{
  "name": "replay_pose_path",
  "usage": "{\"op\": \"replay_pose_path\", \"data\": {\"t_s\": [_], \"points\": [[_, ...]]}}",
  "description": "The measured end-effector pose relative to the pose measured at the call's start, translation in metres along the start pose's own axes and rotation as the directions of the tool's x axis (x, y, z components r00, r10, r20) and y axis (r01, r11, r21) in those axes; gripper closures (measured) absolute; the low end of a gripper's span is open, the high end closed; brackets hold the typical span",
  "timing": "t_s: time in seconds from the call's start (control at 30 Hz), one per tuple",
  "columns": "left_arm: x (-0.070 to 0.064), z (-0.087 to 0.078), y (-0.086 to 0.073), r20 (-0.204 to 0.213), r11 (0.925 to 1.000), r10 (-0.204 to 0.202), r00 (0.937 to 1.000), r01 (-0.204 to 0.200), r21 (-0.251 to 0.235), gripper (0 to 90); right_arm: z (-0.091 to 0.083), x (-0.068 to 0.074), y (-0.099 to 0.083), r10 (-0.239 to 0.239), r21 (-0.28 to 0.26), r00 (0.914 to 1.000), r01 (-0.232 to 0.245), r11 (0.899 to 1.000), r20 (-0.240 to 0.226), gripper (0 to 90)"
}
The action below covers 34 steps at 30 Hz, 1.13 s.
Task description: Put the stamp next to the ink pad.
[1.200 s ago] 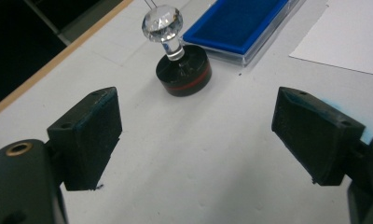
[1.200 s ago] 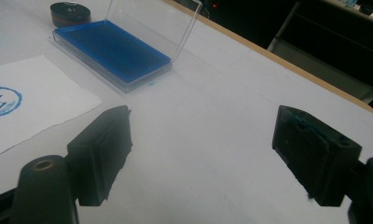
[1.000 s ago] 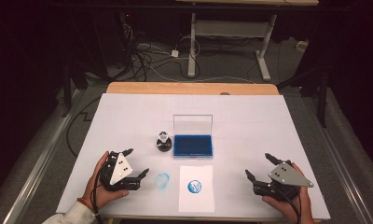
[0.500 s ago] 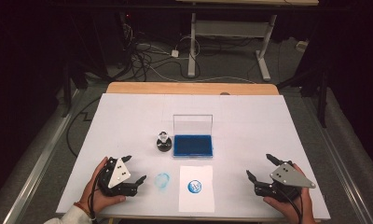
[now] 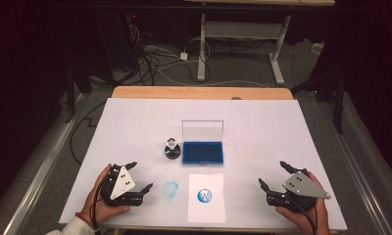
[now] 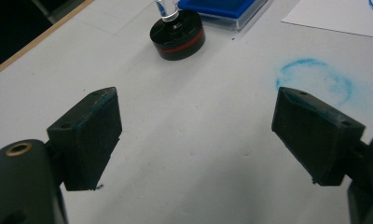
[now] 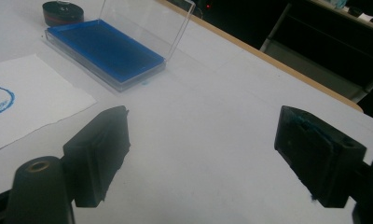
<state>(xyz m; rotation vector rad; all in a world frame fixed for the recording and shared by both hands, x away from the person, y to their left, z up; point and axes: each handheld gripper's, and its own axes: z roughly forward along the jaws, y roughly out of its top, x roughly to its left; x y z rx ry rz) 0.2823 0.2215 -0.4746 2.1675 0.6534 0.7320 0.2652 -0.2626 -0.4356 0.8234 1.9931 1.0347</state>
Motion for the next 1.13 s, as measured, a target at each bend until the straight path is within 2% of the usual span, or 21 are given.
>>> {"op": "replay_pose_path", "data": {"t_s": [0.17,0.37,0.5,0.77,0.97,1.13], "points": [[0.0000,0.0004,0.0006,-0.003,1.0000,0.003,1.0000,-0.003,-0.001,15.6,0.0012,0.0006,-0.0005,-0.002,0.008,0.9999,0.003,1.000,-0.013,18.2],[0.0038,0.0008,0.0003,-0.014,0.9998,-0.015,0.9998,0.015,-0.008,15.6,0.0025,0.0002,0.0005,-0.002,0.004,0.9998,0.002,1.000,-0.018,18.2],[0.0045,0.0013,-0.0002,-0.010,0.9998,-0.020,0.9998,0.019,-0.006,15.6,0.0046,-0.0019,0.0005,0.017,0.002,0.9995,-0.017,1.000,-0.025,18.3],[0.0023,0.0011,0.0025,-0.006,0.9999,-0.012,0.9999,0.012,-0.009,15.6,0.0004,-0.0001,-0.0015,0.008,0.008,0.9995,-0.008,1.000,-0.029,18.5],[0.0059,0.0040,0.0017,0.002,0.9995,-0.028,0.9996,0.028,-0.011,15.6,-0.0004,-0.0012,-0.0020,0.021,0.005,0.9994,-0.021,1.000,-0.027,18.8],[0.0054,0.0057,0.0023,0.003,0.9998,-0.021,0.9998,0.021,-0.001,15.6,0.0010,-0.0030,-0.0037,0.037,0.009,0.9988,-0.037,0.999,-0.032,18.8]]}}
